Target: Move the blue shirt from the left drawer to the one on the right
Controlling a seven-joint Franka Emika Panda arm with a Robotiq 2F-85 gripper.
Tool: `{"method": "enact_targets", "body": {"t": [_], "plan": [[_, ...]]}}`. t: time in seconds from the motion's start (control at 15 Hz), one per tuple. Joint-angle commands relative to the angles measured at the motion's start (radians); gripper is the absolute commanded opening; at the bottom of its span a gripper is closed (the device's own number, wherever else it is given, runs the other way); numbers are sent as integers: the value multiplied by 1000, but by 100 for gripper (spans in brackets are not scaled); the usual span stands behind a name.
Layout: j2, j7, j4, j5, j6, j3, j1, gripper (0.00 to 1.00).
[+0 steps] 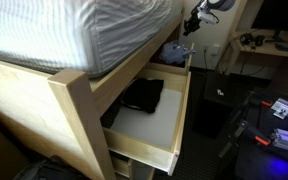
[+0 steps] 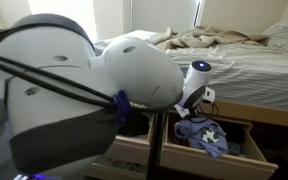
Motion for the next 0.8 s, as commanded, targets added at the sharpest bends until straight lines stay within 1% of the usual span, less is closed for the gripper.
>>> {"method": "enact_targets", "body": {"t": [0.0, 0.73], "plan": [[17, -13, 1, 29, 6, -22, 17, 26], [24, -12, 1, 27, 5, -31, 15, 26]]}}
